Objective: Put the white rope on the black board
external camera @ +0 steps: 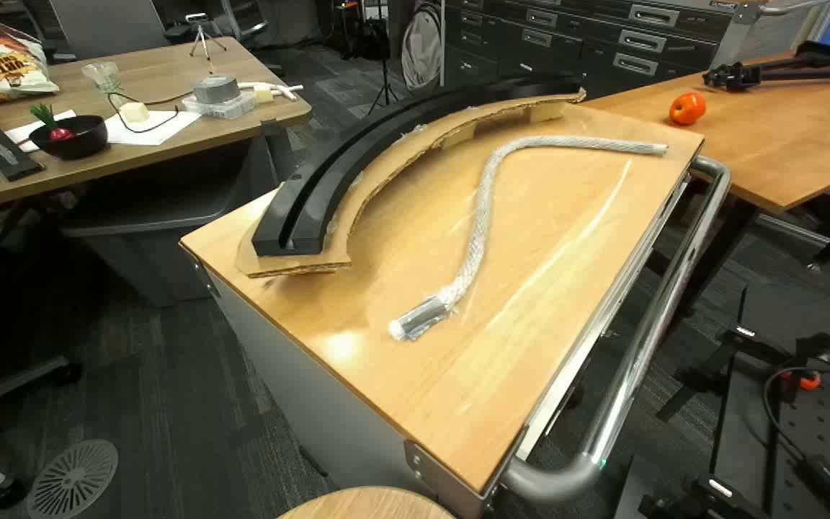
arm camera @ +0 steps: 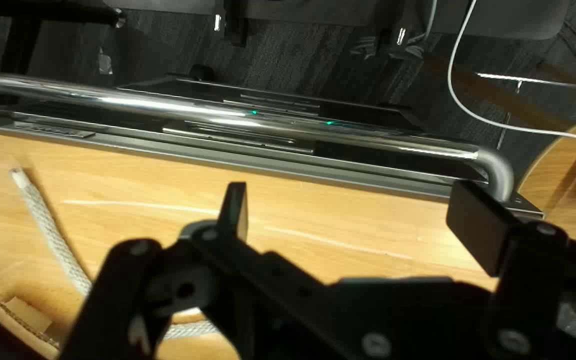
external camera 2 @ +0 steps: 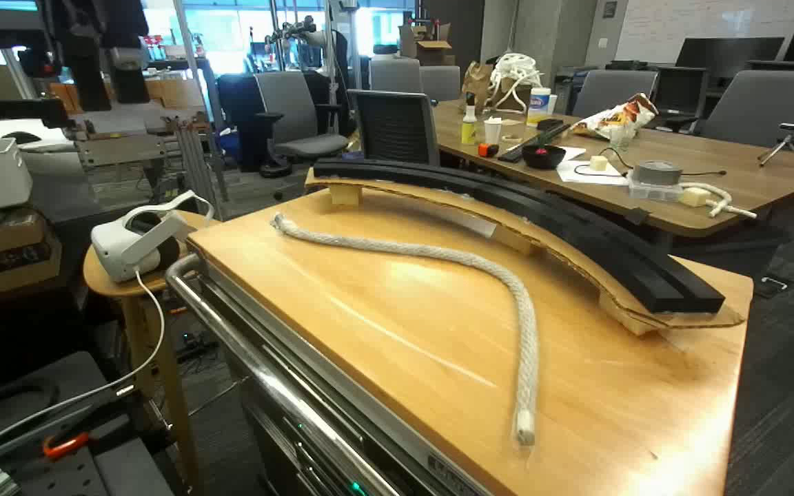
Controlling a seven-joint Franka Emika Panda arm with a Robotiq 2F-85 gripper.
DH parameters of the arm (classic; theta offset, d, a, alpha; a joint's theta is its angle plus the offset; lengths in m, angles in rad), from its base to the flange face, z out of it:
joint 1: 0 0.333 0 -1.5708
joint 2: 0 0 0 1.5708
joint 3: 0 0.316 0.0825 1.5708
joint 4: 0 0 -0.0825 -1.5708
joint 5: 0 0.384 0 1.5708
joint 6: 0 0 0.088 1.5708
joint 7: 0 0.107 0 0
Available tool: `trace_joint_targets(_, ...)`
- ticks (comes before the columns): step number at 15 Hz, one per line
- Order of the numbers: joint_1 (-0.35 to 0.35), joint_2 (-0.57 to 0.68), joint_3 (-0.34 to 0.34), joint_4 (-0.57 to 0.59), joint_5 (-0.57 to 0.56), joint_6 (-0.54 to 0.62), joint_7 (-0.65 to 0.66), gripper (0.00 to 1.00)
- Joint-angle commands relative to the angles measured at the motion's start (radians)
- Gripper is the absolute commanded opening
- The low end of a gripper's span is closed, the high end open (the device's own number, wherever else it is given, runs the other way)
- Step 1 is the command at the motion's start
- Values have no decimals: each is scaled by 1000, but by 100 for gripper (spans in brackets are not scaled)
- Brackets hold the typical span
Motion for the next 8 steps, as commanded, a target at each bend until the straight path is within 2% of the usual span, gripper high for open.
trace_joint_targets(1, 11, 2, -8, 4, -6, -2, 7, 100)
trace_joint_targets(8, 11, -2, -8, 9, -6, -2, 7, 100)
